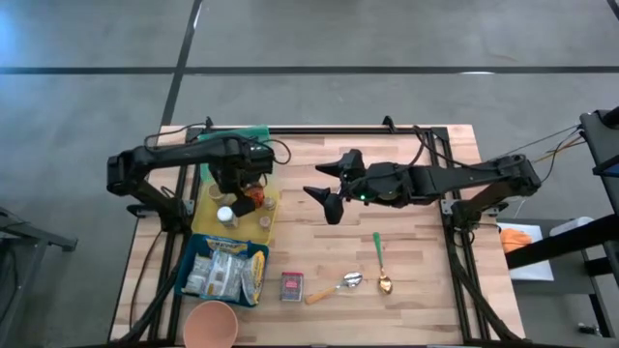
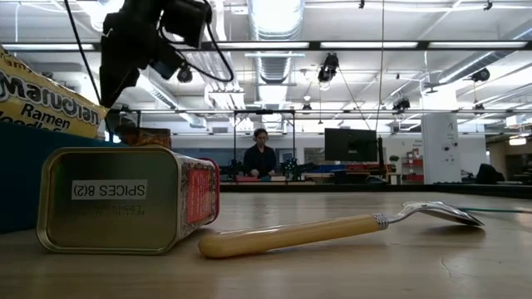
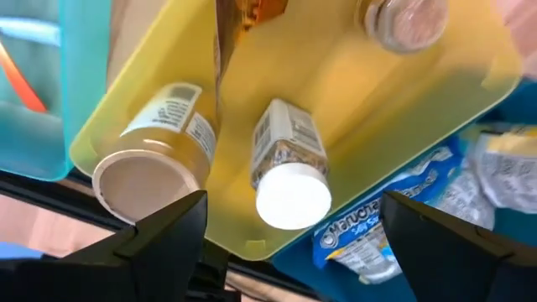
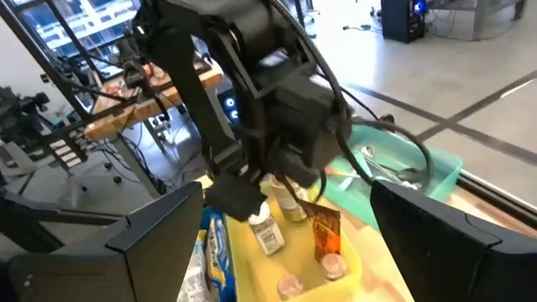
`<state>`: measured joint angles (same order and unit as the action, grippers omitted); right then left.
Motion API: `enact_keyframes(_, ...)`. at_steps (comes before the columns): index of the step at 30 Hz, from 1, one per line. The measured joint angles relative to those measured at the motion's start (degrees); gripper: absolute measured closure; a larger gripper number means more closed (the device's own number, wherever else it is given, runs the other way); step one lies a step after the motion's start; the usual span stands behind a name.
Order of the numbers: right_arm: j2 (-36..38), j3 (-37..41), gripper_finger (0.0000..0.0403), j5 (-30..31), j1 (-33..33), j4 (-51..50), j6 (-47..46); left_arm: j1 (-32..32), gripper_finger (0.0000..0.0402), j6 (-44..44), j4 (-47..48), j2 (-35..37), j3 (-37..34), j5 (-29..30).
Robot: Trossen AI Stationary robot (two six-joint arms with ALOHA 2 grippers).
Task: Pick & Place Food Item
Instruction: Put the green spoon into the green bin
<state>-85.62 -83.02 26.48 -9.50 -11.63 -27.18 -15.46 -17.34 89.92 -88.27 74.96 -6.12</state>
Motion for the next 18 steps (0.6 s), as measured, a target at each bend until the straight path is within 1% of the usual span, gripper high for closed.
enact_keyframes(5,1.2,0.0,0.0062,-0.8,0.0,-6.1,0.1,0.3,0.0043,-2.6,-2.3,3.1,1.0,0.8)
enact_keyframes(8,1.9,0.0,0.0062,-5.2,0.0,-12.7,0.7,1.4,0.0043,-3.0,-7.6,6.4,0.2,1.3)
enact_keyframes(10,2.2,0.0,0.0062,-8.1,-0.2,-17.9,0.3,3.0,0.0043,-5.0,-12.6,8.8,-0.5,1.9)
enact_keyframes(11,2.3,0.0,0.0062,-8.5,-0.4,-20.7,-1.1,3.8,0.0043,-6.4,-15.4,10.0,-1.0,2.1)
enact_keyframes(13,2.4,0.0,0.0062,-8.6,-0.6,-26.6,-6.5,5.7,0.0043,-9.7,-20.8,12.0,-2.1,2.8)
enact_keyframes(15,2.7,0.0,0.0062,-8.5,-0.7,-32.3,-15.0,7.5,0.0043,-13.3,-25.2,13.9,-3.4,4.2)
enact_keyframes(18,3.2,0.0,0.0062,-8.1,-1.4,-40.1,-28.8,9.6,0.0043,-17.6,-29.2,15.7,-4.9,5.6)
